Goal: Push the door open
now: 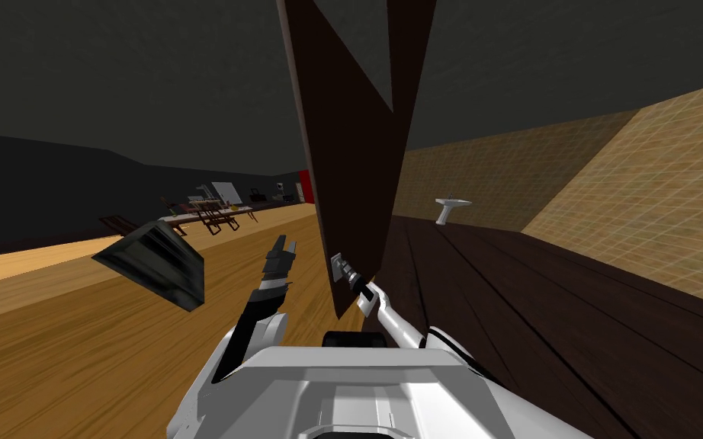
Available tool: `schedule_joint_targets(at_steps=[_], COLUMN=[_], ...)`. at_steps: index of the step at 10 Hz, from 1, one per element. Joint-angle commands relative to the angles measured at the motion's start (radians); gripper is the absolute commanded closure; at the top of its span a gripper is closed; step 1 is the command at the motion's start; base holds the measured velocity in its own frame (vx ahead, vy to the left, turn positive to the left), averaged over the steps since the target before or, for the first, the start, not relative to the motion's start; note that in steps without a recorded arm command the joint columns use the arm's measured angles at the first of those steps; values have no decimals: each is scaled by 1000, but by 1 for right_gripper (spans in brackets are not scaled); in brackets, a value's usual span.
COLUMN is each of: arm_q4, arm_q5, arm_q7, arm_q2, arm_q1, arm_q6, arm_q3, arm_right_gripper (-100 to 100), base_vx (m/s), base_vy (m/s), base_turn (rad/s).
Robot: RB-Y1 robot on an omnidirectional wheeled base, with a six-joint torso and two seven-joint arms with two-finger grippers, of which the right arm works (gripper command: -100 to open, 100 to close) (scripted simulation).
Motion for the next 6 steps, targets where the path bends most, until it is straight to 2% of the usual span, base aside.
schedule_joint_targets(at_steps=[1,2,5,6], arm_q4=[-43,-38,-30,-24], arm_q5=[2,13,30,42], arm_q7=[-5,-7,-11,-14], arm_q2=[-28,-30,-31,-32], arm_q1=[14,13,13,12], arm_q6=[23,22,21,20], arm_q3=[-14,-40,-81,-109], arm_right_gripper=[100,100,100,100], base_vx=[29,39,50,83], base_vy=[67,85,110,135], base_turn=[-6,-14,-19,-7])
